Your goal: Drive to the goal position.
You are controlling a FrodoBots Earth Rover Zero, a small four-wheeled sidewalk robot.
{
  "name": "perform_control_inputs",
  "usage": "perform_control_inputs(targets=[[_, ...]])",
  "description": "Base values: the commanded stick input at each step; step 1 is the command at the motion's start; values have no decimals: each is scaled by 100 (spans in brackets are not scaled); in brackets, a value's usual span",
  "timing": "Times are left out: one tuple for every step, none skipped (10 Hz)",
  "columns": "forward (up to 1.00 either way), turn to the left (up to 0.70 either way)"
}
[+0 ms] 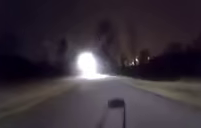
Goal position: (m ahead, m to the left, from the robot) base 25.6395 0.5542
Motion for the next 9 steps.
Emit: perform_control_inputs(targets=[[100,11],[100,12],[100,12],[100,12],[100,10],[100,8],[100,7],[100,7],[100,8]])
